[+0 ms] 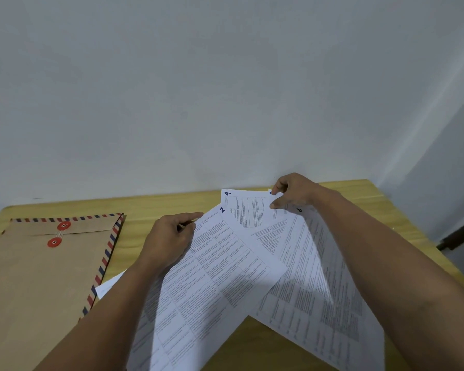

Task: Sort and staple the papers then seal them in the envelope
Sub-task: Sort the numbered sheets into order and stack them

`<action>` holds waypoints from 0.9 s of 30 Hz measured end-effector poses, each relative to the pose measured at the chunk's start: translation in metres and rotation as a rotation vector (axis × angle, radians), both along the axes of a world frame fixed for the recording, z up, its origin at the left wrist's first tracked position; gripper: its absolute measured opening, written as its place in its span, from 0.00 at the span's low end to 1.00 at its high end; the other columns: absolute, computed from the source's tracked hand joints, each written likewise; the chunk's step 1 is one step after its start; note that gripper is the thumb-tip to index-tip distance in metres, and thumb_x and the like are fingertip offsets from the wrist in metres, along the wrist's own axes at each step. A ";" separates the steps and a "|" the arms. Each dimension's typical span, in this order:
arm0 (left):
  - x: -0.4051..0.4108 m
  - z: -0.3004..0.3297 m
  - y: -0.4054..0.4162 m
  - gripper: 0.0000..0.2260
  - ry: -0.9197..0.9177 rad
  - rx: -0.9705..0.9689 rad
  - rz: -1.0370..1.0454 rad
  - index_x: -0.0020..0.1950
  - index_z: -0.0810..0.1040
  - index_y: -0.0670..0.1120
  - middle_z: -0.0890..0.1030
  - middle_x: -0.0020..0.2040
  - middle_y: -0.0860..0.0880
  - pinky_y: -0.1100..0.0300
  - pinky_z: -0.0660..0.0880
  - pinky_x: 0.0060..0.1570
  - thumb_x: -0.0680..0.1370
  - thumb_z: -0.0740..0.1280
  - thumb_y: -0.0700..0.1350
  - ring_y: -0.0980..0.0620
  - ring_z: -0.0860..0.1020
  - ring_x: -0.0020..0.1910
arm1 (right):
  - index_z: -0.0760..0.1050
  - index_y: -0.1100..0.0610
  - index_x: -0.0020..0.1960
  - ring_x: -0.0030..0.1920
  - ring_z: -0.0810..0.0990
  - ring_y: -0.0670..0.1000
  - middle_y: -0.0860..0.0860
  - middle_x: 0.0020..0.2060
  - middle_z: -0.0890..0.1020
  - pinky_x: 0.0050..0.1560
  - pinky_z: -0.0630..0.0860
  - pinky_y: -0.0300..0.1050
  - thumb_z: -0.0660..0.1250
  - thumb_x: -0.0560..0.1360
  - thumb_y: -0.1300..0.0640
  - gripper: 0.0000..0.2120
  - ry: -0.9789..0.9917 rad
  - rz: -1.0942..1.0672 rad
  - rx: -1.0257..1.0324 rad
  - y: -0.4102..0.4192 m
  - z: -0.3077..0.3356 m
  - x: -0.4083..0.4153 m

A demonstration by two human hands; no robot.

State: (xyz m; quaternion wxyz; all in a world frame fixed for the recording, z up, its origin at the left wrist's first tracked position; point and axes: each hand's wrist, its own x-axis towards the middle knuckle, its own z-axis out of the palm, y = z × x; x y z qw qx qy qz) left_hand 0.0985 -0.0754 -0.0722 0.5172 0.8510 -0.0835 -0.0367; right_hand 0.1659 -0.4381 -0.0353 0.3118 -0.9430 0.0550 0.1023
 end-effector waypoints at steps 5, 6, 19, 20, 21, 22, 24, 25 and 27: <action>-0.001 0.002 -0.001 0.14 -0.006 0.016 -0.003 0.64 0.83 0.54 0.75 0.24 0.55 0.62 0.67 0.34 0.83 0.65 0.40 0.56 0.69 0.22 | 0.78 0.45 0.57 0.57 0.79 0.47 0.36 0.51 0.78 0.69 0.70 0.59 0.85 0.57 0.42 0.31 -0.014 -0.008 -0.059 -0.001 -0.001 0.002; -0.001 0.002 -0.001 0.14 -0.006 0.019 -0.002 0.64 0.83 0.55 0.75 0.24 0.55 0.62 0.67 0.34 0.83 0.65 0.40 0.56 0.69 0.22 | 0.77 0.43 0.58 0.59 0.79 0.47 0.35 0.53 0.78 0.71 0.67 0.62 0.84 0.56 0.41 0.33 -0.010 0.001 -0.081 -0.002 0.000 0.003; 0.001 -0.002 -0.001 0.14 -0.006 0.040 0.011 0.61 0.83 0.59 0.79 0.27 0.49 0.58 0.71 0.37 0.82 0.65 0.42 0.53 0.72 0.26 | 0.79 0.45 0.61 0.55 0.79 0.48 0.39 0.48 0.78 0.72 0.66 0.65 0.83 0.60 0.42 0.32 0.046 0.042 -0.104 0.001 0.007 0.003; 0.001 -0.002 -0.001 0.14 -0.005 0.043 0.013 0.61 0.83 0.59 0.78 0.27 0.51 0.59 0.71 0.37 0.83 0.65 0.42 0.54 0.72 0.26 | 0.79 0.46 0.61 0.56 0.79 0.48 0.38 0.49 0.78 0.72 0.66 0.65 0.83 0.59 0.42 0.32 0.053 0.037 -0.101 0.002 0.007 0.002; 0.001 -0.001 -0.001 0.14 -0.004 0.044 0.015 0.61 0.83 0.59 0.78 0.27 0.52 0.59 0.70 0.36 0.83 0.65 0.42 0.54 0.72 0.26 | 0.79 0.45 0.60 0.57 0.79 0.48 0.38 0.48 0.78 0.72 0.66 0.66 0.83 0.58 0.41 0.32 0.055 0.034 -0.094 0.001 0.007 0.002; 0.001 -0.001 -0.001 0.14 -0.002 0.042 0.017 0.61 0.83 0.58 0.78 0.27 0.52 0.59 0.70 0.36 0.83 0.65 0.42 0.54 0.71 0.26 | 0.80 0.45 0.58 0.56 0.79 0.48 0.37 0.48 0.78 0.73 0.67 0.66 0.83 0.58 0.42 0.30 0.052 0.028 -0.082 0.002 0.008 0.001; 0.001 -0.001 -0.001 0.13 0.009 0.032 0.020 0.61 0.83 0.57 0.79 0.28 0.50 0.59 0.70 0.36 0.83 0.66 0.42 0.53 0.72 0.26 | 0.80 0.45 0.55 0.56 0.79 0.48 0.36 0.48 0.79 0.73 0.67 0.65 0.84 0.60 0.44 0.26 0.035 0.024 -0.059 0.002 0.007 -0.001; 0.002 -0.002 -0.001 0.14 0.014 0.029 0.019 0.62 0.84 0.57 0.80 0.28 0.48 0.59 0.71 0.36 0.83 0.65 0.42 0.53 0.72 0.26 | 0.81 0.45 0.53 0.55 0.79 0.47 0.36 0.48 0.79 0.73 0.67 0.64 0.84 0.61 0.45 0.24 0.023 0.021 -0.061 0.002 0.007 -0.002; 0.002 -0.003 0.000 0.14 0.019 0.029 0.015 0.62 0.84 0.57 0.79 0.28 0.49 0.59 0.70 0.35 0.83 0.65 0.42 0.53 0.72 0.26 | 0.83 0.47 0.50 0.50 0.79 0.45 0.38 0.46 0.80 0.71 0.69 0.63 0.85 0.62 0.45 0.20 0.003 0.014 -0.066 0.002 0.005 -0.003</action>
